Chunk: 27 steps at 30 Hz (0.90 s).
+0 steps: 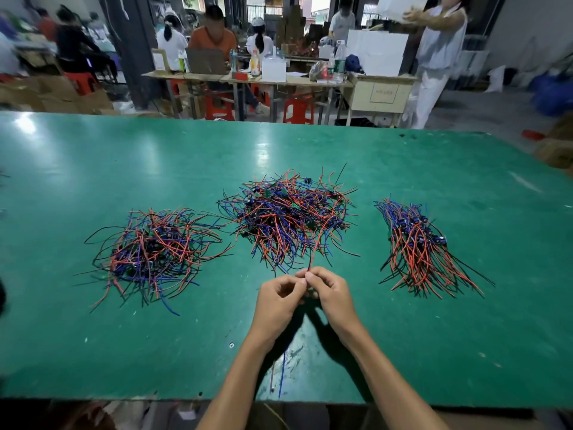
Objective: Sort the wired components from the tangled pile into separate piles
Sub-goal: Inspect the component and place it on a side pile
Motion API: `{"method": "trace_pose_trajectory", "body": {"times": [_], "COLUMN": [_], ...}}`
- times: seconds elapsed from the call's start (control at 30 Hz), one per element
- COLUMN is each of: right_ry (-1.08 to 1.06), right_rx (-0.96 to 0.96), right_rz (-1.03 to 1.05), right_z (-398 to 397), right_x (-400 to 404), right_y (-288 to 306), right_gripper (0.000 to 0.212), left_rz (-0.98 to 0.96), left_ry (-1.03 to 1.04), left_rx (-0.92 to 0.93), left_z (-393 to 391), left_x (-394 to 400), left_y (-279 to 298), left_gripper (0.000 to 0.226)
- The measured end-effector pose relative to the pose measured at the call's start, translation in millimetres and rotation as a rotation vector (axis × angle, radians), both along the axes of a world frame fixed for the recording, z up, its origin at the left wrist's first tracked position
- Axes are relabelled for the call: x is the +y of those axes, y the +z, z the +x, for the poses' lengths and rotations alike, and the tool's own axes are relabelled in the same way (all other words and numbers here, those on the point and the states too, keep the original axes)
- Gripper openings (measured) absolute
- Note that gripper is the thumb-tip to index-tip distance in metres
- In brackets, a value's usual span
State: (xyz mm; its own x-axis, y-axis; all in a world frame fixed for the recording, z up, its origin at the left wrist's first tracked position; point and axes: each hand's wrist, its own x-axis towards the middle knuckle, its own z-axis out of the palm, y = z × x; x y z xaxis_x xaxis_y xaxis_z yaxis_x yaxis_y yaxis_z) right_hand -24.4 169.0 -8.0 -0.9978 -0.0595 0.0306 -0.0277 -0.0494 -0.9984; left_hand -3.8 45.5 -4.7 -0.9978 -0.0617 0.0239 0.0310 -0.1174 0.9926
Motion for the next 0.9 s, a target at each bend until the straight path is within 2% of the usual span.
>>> {"method": "trace_pose_trajectory", "body": {"times": [0.13, 0.37, 0.57, 0.73, 0.9], "right_ry": [-0.121, -0.219, -0.339, -0.489, -0.489], "right_rx": [-0.022, -0.070, -0.164, -0.241, -0.082], "right_rz": [0.160, 0.214, 0.158, 0.090, 0.143], "right_z": [-7, -34, -61, -67, -54], "right_x": [-7, -6, -5, -6, -1], "right_y": [-5, 7, 16, 11, 6], "right_gripper": [0.032, 0.032, 0.026, 0.031, 0.031], "left_rz": [-0.091, -0.073, -0.135, -0.170, -0.185], "left_ry": [0.029, 0.007, 0.014, -0.030, 0.017], "left_rx": [-0.009, -0.043, -0.035, -0.016, -0.011], "left_z": [-6, -5, -1, 3, 4], "left_x": [0, -3, -2, -2, 1], "left_y": [-2, -1, 2, 4, 4], "left_gripper": [0.028, 0.019, 0.019, 0.019, 0.020]}}
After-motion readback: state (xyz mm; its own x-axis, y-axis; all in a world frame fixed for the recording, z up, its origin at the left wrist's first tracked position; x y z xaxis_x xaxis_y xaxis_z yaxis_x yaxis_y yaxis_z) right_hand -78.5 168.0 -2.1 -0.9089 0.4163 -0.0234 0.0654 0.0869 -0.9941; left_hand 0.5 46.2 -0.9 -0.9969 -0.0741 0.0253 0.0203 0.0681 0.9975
